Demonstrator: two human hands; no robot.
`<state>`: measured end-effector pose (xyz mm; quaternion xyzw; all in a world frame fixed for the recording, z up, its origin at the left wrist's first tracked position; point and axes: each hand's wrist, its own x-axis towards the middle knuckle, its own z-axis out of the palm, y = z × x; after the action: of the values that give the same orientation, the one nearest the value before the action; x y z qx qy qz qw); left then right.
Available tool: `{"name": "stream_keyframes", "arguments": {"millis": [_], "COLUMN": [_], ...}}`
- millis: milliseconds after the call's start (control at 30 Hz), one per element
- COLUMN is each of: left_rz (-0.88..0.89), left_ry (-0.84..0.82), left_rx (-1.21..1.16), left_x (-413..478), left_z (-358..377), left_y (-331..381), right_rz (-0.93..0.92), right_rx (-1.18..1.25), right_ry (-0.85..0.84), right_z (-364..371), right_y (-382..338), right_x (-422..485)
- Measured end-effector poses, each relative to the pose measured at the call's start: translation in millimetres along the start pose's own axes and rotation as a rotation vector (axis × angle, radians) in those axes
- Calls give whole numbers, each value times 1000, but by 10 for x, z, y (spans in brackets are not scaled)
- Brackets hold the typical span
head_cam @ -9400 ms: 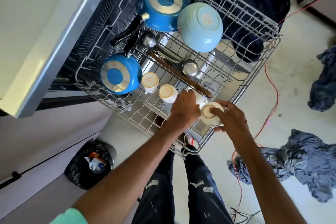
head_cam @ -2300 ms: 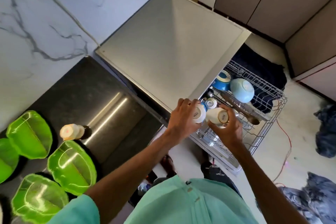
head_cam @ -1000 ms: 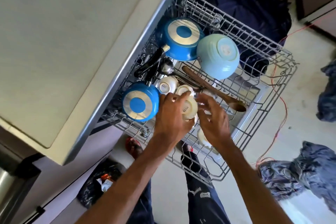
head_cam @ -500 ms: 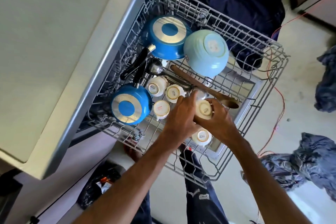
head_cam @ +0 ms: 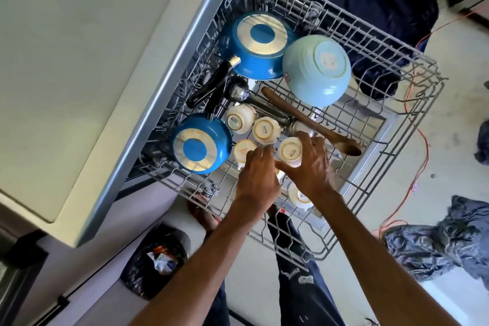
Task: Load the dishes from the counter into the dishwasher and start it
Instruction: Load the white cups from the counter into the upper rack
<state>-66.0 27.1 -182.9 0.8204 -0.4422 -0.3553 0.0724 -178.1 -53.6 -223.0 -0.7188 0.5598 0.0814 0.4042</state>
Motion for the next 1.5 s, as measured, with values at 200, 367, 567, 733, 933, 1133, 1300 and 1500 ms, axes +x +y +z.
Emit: {"name": "stream_keyframes", "arguments": {"millis": [200,367,567,733,933,1133,1300,1500], "left_rz": [-15,2,36,74,144,192,39,-178], "left_ry": [-25,0,37,133,228,409,496,742], "left_rx": [14,20,2,-17,-155,-298,-253,-215], "left_x": [43,31,-56,-303,-936,-1843,-2572,-3483], "left_z": [29,-7,-116,-481,-1269,-2108,-2757,-3323], "left_y": [-3,-59,-140,-215,-431,-912,-1646,-2781], "right_rz": [20,110,71,-240,-175,-490,-694,-804], "right_rx": [57,24,58,50,199,340,335,303], "right_ry": [6,25,47,252,316,437,375,12], "right_z": [208,227,186,175,-66,-15,317,1074], "right_y": [-13,83,0,-230,-1371,-2515,-3499,-4585], "right_x": [-63,-80,-187,-518,-1222,-1853,-2406,-2965]}}
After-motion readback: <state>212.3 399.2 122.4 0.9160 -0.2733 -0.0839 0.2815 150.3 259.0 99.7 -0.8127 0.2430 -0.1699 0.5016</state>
